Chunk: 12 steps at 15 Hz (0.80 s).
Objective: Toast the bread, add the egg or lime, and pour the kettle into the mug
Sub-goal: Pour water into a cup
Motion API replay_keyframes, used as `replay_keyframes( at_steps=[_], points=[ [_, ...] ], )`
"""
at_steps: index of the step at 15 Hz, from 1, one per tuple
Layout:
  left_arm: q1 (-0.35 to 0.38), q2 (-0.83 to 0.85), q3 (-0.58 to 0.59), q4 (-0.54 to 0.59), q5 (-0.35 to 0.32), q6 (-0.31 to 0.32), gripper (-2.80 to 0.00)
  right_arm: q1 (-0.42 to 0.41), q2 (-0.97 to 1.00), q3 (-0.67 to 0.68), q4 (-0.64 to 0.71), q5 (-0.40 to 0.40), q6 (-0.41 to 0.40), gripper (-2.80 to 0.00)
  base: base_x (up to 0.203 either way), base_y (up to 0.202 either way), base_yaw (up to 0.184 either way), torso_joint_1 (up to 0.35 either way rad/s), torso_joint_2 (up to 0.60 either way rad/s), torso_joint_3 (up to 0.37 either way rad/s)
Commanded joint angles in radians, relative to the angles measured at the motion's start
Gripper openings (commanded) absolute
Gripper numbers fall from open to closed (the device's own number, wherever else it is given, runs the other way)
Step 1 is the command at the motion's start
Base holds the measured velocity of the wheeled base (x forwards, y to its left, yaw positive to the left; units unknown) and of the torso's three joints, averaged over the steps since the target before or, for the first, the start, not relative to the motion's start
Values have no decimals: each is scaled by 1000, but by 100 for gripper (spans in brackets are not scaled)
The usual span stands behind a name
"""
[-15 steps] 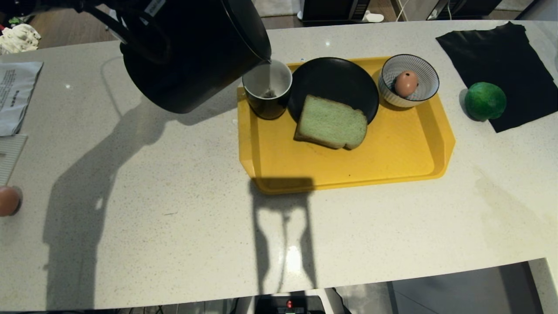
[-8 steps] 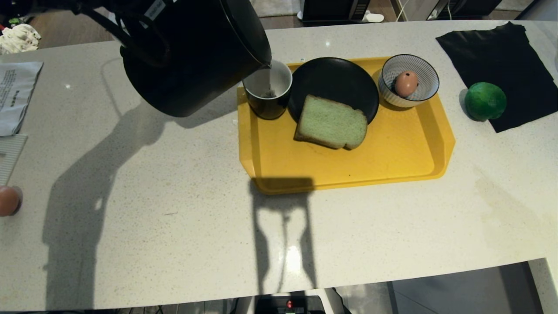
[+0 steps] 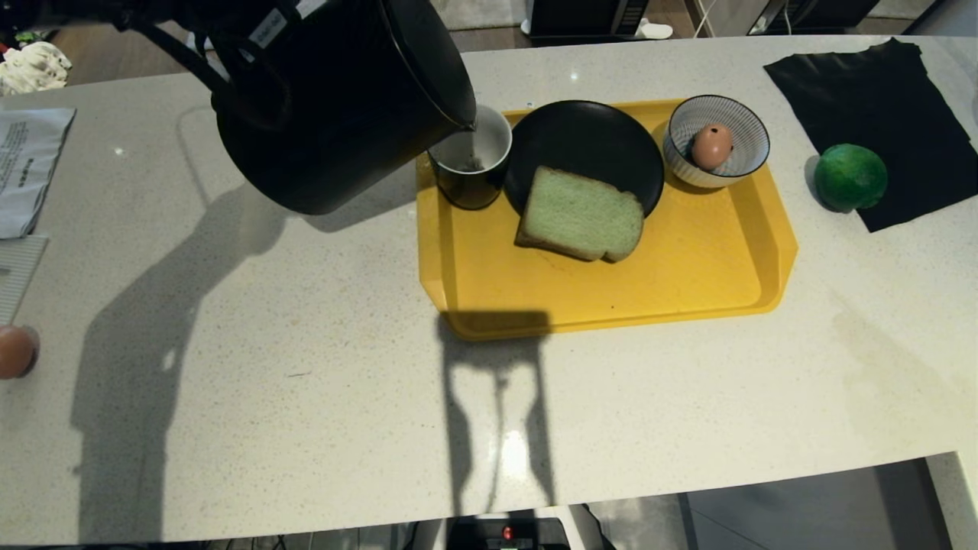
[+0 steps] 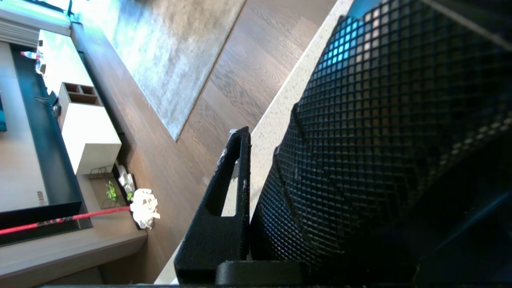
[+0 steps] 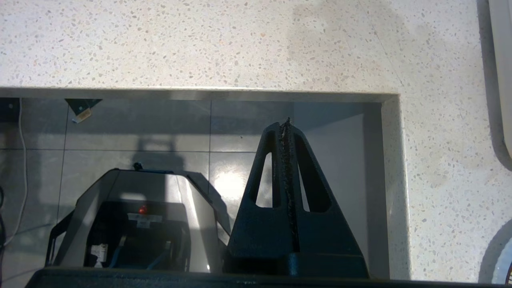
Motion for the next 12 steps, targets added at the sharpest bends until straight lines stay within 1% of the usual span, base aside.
replay_keyframes(
  at_steps=[1, 7, 9, 12],
  points=[
    [0, -8, 0, 11, 8, 5, -280, 0, 1, 1, 0, 0, -1, -280, 0, 0, 0, 0, 0, 0],
    [5, -16, 0, 32, 12, 7, -280, 0, 1, 2, 0, 0, -1, -280, 0, 0, 0, 0, 0, 0],
    [6, -16, 0, 32, 28, 7, -280, 0, 1, 0, 0, 0, -1, -280, 0, 0, 0, 0, 0, 0],
    [6, -16, 0, 32, 29, 7, -280, 0, 1, 2, 0, 0, -1, -280, 0, 0, 0, 0, 0, 0]
  ],
)
